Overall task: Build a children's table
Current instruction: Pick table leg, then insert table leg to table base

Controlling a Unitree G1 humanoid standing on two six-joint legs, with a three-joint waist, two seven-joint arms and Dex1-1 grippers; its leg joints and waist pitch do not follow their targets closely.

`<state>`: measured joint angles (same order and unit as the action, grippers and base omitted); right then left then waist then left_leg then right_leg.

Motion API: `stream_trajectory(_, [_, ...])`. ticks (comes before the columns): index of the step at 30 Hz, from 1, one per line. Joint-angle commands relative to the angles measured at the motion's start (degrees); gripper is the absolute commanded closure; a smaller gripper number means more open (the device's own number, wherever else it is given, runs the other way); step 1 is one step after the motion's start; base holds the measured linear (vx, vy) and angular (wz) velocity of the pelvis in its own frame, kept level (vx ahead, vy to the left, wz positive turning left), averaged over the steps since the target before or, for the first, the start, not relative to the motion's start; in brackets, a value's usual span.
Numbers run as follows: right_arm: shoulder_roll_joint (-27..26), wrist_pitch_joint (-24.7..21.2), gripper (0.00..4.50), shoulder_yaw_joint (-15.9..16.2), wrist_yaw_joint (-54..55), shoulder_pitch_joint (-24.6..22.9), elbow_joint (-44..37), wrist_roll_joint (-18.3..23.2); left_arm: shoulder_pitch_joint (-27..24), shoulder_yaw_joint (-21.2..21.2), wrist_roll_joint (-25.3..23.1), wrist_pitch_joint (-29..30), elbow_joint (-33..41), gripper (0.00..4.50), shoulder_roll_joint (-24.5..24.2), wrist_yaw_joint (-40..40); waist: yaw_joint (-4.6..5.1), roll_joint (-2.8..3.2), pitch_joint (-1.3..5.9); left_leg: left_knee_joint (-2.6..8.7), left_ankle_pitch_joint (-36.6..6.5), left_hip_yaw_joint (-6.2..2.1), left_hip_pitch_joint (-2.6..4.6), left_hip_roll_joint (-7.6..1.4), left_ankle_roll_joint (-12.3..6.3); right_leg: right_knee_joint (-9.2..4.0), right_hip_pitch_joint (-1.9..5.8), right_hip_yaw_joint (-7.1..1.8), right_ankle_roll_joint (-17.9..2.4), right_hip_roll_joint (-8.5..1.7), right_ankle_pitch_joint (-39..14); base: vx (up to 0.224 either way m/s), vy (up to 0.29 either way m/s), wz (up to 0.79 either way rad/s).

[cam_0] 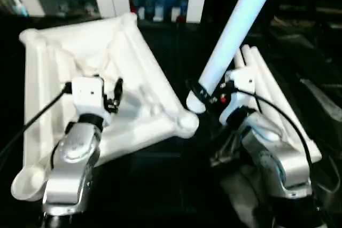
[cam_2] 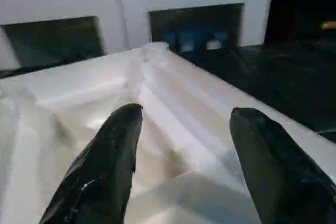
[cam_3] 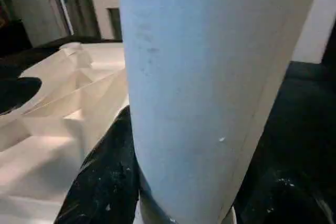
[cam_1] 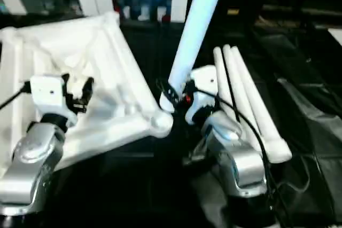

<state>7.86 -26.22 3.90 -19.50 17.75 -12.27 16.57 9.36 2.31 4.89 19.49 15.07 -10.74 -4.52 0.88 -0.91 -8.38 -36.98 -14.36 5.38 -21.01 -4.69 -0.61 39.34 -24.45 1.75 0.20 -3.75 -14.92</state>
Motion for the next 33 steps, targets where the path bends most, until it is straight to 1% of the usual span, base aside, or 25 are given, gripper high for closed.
stream_trajectory(1, [0.7,-0.3,2.63,-1.9,-0.8,-0.5,-1.3,1.8,-1.7,-3.0,2.8,3.3,0.9,1.46,-1.7,-6.5,-0.18,-1.55,4.38,1.73,13.2,-1.83,2.42,-4.20,-18.68,-5.50,1.08,-4.48,0.6,-5.04,14.4,0.000,0.000,0.00])
stream_trajectory(2, [0.7,-0.3,2.63,-2.0,-1.0,-0.6,-1.5,2.0,-2.1,-3.6,3.2,3.0,1.0,1.28,-2.7,-8.3,-1.80,-2.07,5.01,-0.17,7.4,-0.63,-2.34,-0.99,-12.20,-6.14,7.00,-8.50,-2.7,-8.35,22.6,0.000,0.000,0.00])
stream_trajectory(3, [0.9,-0.6,2.63,-2.1,-1.9,-0.6,-1.7,2.7,-2.9,-4.7,4.2,2.3,1.3,1.17,-4.6,-12.0,-1.71,-1.84,5.13,1.73,11.6,-1.13,-3.14,-2.48,-6.79,-3.72,7.93,-6.84,-5.4,-7.54,39.7,0.000,0.000,0.00])
stream_trajectory(4, [1.1,-0.8,2.63,-2.2,-2.5,-0.7,-1.8,3.2,-3.6,-5.5,5.0,1.8,1.6,1.10,-6.0,-14.7,-1.47,-1.51,5.12,2.38,14.8,-0.99,-3.24,-2.63,-4.54,-2.80,7.69,-5.62,-6.4,-5.96,47.0,0.041,-0.058,0.04])
stream_trajectory(5, [1.5,-1.1,2.63,-2.2,-3.6,-0.7,-2.1,3.8,-4.9,-7.2,6.5,0.9,2.4,1.10,-9.0,-20.2,-1.31,-0.46,5.09,2.73,17.2,-0.90,-2.26,-3.15,-2.16,-2.52,6.55,-4.24,-8.1,-3.77,51.6,0.000,0.000,0.00])
stream_trajectory(6, [1.9,-1.2,2.63,-2.1,-4.1,-0.7,-2.2,3.8,-5.7,-8.1,6.9,0.6,2.8,0.97,-10.9,-23.2,-0.93,0.51,4.91,3.44,15.3,-1.04,-1.45,-4.47,-1.47,-2.92,5.82,-3.47,-10.8,-3.20,44.1,0.013,-0.063,0.05])
stream_trajectory(7, [2.8,-0.9,2.63,-1.7,-4.8,-0.6,-1.9,3.1,-7.2,-9.5,7.8,1.0,3.7,0.97,-14.1,-27.9,-0.63,0.94,4.56,4.20,11.1,-1.31,-0.62,-5.78,-1.18,-3.94,5.27,-2.90,-13.7,-3.18,31.4,0.000,0.000,0.00])
stream_trajectory(8, [2.8,-0.9,2.63,-1.7,-4.8,-0.6,-1.9,3.1,-7.3,-9.6,7.9,1.1,3.8,0.83,-14.3,-28.1,-0.54,1.06,4.23,4.62,7.9,-1.27,-0.21,-6.26,-1.17,-4.51,4.83,-2.76,-15.2,-3.22,24.2,0.000,0.000,0.00])
stream_trajectory(9, [3.2,-0.6,2.63,-1.6,-5.1,-0.5,-1.7,2.8,-7.9,-10.0,8.6,1.9,4.3,0.73,-15.4,-30.0,-0.48,1.05,3.56,5.34,1.2,-0.98,0.11,-6.82,-1.06,-5.62,4.67,-2.92,-17.2,-3.58,11.9,0.000,0.000,0.00])
stream_trajectory(10, [3.5,-0.3,2.63,-1.5,-5.3,-0.3,-1.3,2.6,-8.2,-10.5,8.6,2.5,4.3,0.69,-16.4,-31.1,-0.61,1.00,3.25,5.61,-2.3,-0.79,0.45,-7.04,-0.95,-6.24,4.43,-3.06,-17.7,-3.78,6.2,-0.068,-0.007,0.06])
stream_trajectory(11, [3.8,-0.1,2.63,-1.5,-5.4,-0.1,-1.0,2.4,-8.3,-11.0,8.8,3.6,4.4,0.64,-17.3,-32.2,-0.76,0.93,2.56,6.03,-8.8,-0.07,1.01,-7.34,-0.12,-7.32,3.82,-3.34,-17.7,-3.98,-4.3,-0.077,-0.010,0.11])
stream_trajectory(12, [3.9,0.1,2.63,-1.5,-5.4,0.0,-0.7,2.2,-8.4,-11.7,8.5,4.3,4.3,0.52,-18.2,-32.9,-1.09,0.84,1.95,6.26,-13.8,0.82,1.51,-7.50,1.66,-8.29,3.20,-3.63,-16.2,-4.19,-14.4,-0.077,-0.010,0.11])
stream_trajectory(13, [4.1,0.1,2.63,-1.5,-5.4,0.2,-0.5,2.2,-8.3,-12.1,8.5,5.3,4.2,0.38,-18.7,-33.5,-1.14,0.53,1.62,6.42,-16.3,1.06,1.81,-7.51,2.66,-8.80,2.85,-3.73,-14.8,-4.23,-19.6,-0.083,-0.016,0.11])
stream_trajectory(14, [4.2,0.2,2.63,-1.5,-5.4,0.3,-0.3,2.2,-8.1,-12.4,9.2,6.9,4.2,0.38,-19.2,-34.4,-1.28,0.47,1.42,6.52,-18.6,1.30,2.20,-7.40,4.36,-9.46,2.53,-3.86,-12.0,-4.46,-27.3,-0.081,-0.011,0.08])
stream_trajectory(15, [4.3,0.1,2.63,-1.6,-5.4,0.3,-0.2,2.2,-7.6,-13.2,8.2,7.5,3.8,0.38,-20.1,-34.4,-1.32,0.35,1.58,6.78,-18.0,1.33,2.10,-7.34,4.93,-9.72,2.50,-3.87,-9.9,-4.49,-29.7,-0.081,-0.011,0.08])
stream_trajectory(17, [4.3,0.1,2.63,-1.6,-5.4,0.3,-0.2,2.3,-7.1,-13.7,7.0,7.4,3.1,0.38,-20.6,-34.2,-1.30,0.24,1.88,7.15,-16.1,1.44,1.79,-7.47,4.74,-9.77,2.55,-3.88,-8.4,-4.41,-28.5,-0.062,-0.001,0.02])
stream_trajectory(19, [4.6,0.1,2.63,-1.3,-6.0,0.0,-0.4,2.1,-4.7,-13.8,5.5,6.3,0.2,0.38,-20.6,-33.5,-1.30,0.33,2.26,7.32,-12.5,1.63,1.24,-7.48,4.00,-9.42,2.72,-3.86,-8.8,-4.21,-23.6,-0.036,0.002,0.01])
stream_trajectory(20, [4.6,0.1,2.63,-1.3,-6.0,0.0,-0.4,2.1,-4.7,-13.8,5.5,6.3,0.2,0.54,-20.6,-33.5,-1.31,0.35,2.34,7.30,-12.2,1.69,1.22,-7.51,3.97,-9.34,2.71,-3.89,-9.0,-4.23,-22.6,0.000,0.000,0.00])
stream_trajectory(22, [5.0,0.1,2.63,-0.7,-6.7,-0.3,-0.7,1.9,-0.9,-13.6,4.7,5.0,-2.8,0.66,-20.6,-34.4,-1.38,0.60,2.57,7.44,-13.6,1.71,1.05,-7.38,3.99,-9.10,2.76,-3.85,-9.7,-4.20,-20.9,0.000,0.000,0.00])
stream_trajectory(23, [5.0,0.1,2.63,-0.7,-6.7,-0.3,-0.7,1.9,-0.9,-13.6,4.7,5.0,-2.8,0.75,-20.6,-34.4,-1.34,0.52,2.67,7.43,-13.4,1.74,1.07,-7.38,3.95,-9.10,2.72,-3.88,-9.9,-4.15,-20.0,0.000,0.000,0.00])
stream_trajectory(26, [5.3,0.4,2.63,-0.3,-7.1,-0.4,-0.7,1.9,2.0,-13.5,5.6,5.6,-3.9,0.99,-21.0,-36.6,-1.46,0.83,3.12,7.28,-10.7,1.83,0.76,-7.52,3.45,-8.46,3.12,-3.84,-12.0,-4.22,-13.5,0.000,0.000,0.00])
stream_trajectory(30, [5.6,0.5,2.63,-0.2,-7.2,-0.6,-0.8,1.8,2.9,-13.5,7.3,7.0,-3.8,1.22,-21.6,-38.7,-1.51,0.83,3.61,6.85,-5.8,2.20,0.40,-7.41,2.21,-7.79,3.57,-3.79,-14.3,-4.20,-6.2,0.028,0.000,0.00])
stream_trajectory(31, [5.7,0.6,2.63,-0.2,-7.2,-0.7,-0.9,1.8,3.0,-13.6,7.5,7.6,-3.6,1.33,-22.0,-39.1,-1.49,0.80,3.82,6.69,-3.6,2.22,0.22,-7.41,1.50,-7.37,3.82,-3.74,-15.1,-4.14,-2.8,0.067,0.000,0.00])
stream_trajectory(32, [5.8,0.6,2.63,-0.2,-7.3,-0.8,-1.0,1.8,3.3,-13.9,8.1,7.9,-3.7,1.43,-22.6,-40.5,-1.62,1.08,4.21,6.36,-0.4,2.33,0.26,-7.30,0.56,-6.84,3.97,-3.66,-16.1,-4.02,2.3,0.067,-0.003,0.01])
stream_trajectory(33, [5.9,0.6,2.63,-0.2,-7.4,-1.0,-1.1,1.8,3.4,-14.2,8.5,7.8,-3.6,1.51,-23.3,-42.2,-1.58,0.95,4.54,6.17,3.0,2.45,0.15,-7.16,-0.75,-6.30,4.24,-3.55,-17.2,-3.84,7.8,0.067,-0.003,0.01])
